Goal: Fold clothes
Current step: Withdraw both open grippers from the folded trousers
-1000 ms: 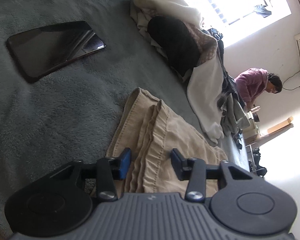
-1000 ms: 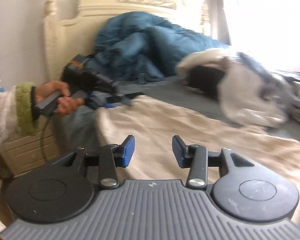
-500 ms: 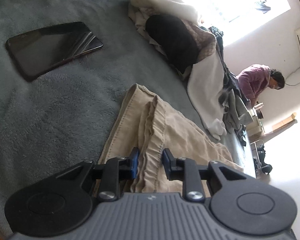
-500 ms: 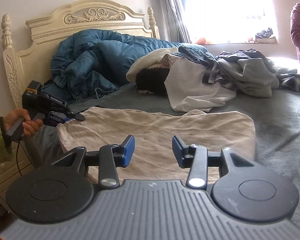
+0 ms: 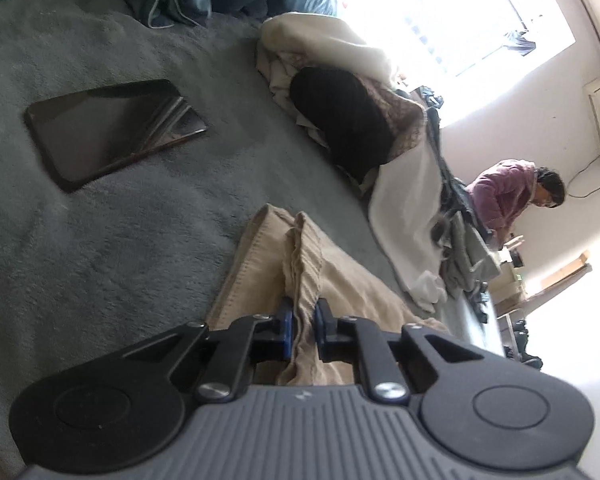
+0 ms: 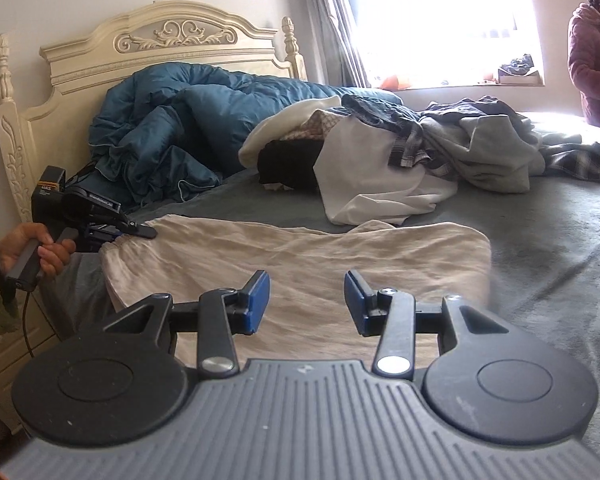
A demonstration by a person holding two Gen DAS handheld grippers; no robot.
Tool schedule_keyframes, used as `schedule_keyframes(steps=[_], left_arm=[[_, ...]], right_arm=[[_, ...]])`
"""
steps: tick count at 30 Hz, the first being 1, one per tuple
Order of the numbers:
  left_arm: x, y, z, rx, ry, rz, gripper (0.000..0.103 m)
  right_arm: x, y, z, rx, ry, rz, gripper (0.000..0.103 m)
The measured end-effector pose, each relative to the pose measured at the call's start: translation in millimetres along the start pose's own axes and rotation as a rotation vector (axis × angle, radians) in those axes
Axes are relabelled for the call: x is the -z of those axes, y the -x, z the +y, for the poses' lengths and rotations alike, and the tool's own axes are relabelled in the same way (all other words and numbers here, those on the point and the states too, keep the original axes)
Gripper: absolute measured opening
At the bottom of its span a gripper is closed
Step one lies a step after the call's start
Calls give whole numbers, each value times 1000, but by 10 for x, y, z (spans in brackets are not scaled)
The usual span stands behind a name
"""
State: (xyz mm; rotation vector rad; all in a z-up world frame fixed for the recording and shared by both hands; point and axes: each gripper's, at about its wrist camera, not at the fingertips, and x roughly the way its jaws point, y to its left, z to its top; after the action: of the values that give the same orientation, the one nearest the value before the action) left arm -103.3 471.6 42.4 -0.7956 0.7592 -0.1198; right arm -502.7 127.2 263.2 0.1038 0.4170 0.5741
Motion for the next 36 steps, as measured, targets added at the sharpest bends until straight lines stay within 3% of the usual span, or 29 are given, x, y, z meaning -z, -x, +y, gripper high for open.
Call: schedule_keyframes(steps=[6, 8, 10, 12, 15, 19, 23, 25, 27, 29, 33, 36], left_arm=[[64, -91, 104, -35, -10, 22, 19], [77, -14, 76, -42, 0, -4, 30], [85, 120, 3, -58, -14, -56, 53], [106, 285, -143, -97, -76, -139, 54], [141, 422, -386, -96, -164, -197, 54], [256, 261, -656, -58, -254, -133, 58], [381, -68, -647, -175, -298, -71, 55], [407, -157, -542, -186, -284, -73, 50], [388, -163, -446, -152, -242, -88, 49], [358, -132, -384, -131, -189, -95, 48], [355, -140, -390, -147, -169, -97, 47], [369, -157, -433, -172, -172, -102, 47]], right_arm=[[34, -5, -90, 17, -24, 6, 41], [36, -17, -127, 38, -30, 14, 41], [30, -2, -169, 61, -38, 17, 41], [9, 39, -231, 76, -45, 2, 41], [-21, 67, -347, 90, -66, -5, 41], [-10, 106, -441, 88, -76, 3, 39], [110, 256, -457, 89, -47, 29, 28], [209, 326, -457, 86, -28, 60, 20], [352, 319, -471, 97, 6, 138, 19], [545, 228, -476, 164, 101, 221, 19], [462, 429, -527, 162, 92, 141, 19], [408, 666, -438, 123, 159, 62, 21]])
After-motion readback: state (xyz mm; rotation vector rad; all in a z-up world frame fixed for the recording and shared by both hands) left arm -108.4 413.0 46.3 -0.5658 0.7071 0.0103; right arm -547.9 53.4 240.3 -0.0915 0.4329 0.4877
